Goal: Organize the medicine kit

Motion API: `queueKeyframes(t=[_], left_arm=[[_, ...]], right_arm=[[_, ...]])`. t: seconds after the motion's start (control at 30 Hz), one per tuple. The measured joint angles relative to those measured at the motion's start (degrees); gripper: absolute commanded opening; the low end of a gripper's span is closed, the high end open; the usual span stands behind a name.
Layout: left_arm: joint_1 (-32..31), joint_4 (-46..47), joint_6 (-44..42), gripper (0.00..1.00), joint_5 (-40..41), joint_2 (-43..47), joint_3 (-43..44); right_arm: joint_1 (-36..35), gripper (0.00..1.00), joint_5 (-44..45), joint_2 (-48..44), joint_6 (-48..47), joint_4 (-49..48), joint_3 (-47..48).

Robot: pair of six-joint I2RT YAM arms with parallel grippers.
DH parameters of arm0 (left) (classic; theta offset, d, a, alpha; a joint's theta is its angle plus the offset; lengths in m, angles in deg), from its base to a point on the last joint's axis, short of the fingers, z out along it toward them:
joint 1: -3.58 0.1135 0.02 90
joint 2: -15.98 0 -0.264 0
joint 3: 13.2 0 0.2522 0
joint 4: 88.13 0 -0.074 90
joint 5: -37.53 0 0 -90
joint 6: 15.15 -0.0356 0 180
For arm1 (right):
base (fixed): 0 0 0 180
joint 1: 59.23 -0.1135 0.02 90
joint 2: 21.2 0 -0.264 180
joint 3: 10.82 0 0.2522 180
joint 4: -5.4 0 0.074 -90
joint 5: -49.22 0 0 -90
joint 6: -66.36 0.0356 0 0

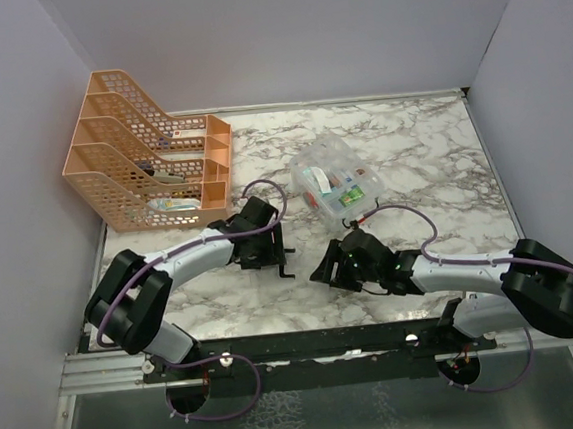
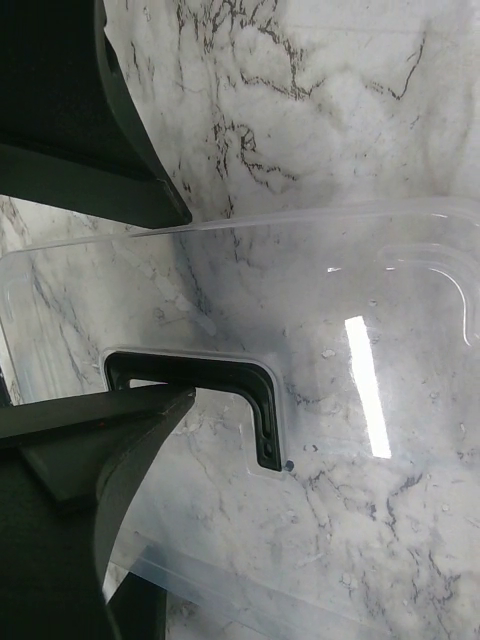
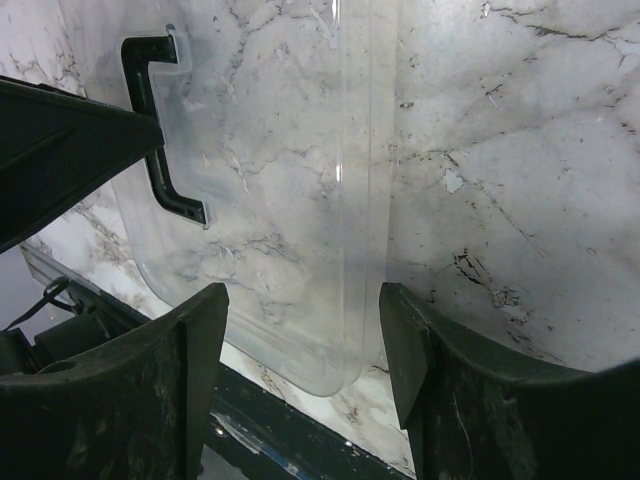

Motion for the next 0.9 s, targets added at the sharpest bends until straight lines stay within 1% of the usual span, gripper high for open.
queueKeyframes(t=[0.1, 0.23, 0.3, 0.5, 0.7, 0.9], left_arm=[[-0.4, -0.7, -0.2, 0.6, 0.9, -0.7, 0.8], [-0.7, -0.9, -0.9, 0.5, 1.3, -1.1, 1.2], [-0.7, -0.8, -1.2, 0.48, 1.3, -1.0, 1.2], [-0.5, 1.3, -2.5, 0.46, 0.2, 0.6, -0.6], [0.9, 2.5, -4.2, 0.45, -3.2, 2.2, -2.3], [2.5, 2.4, -5.0, 0.45, -6.9, 2.9, -3.1]], right_arm=[[0.0, 0.63, 0.0, 0.0, 0.0, 0.0, 0.0], [0.0, 0.65, 0.0, 0.0, 0.0, 0.0, 0.0], [0.0, 0.67, 0.0, -0.1, 0.1, 0.0, 0.0], [0.0, 0.68, 0.0, -2.8, 1.0, -0.5, -2.2], [0.0, 0.68, 0.0, -6.8, 2.9, -0.6, -5.3], [0.0, 0.68, -0.3, -7.4, 3.4, -2.8, -6.7]])
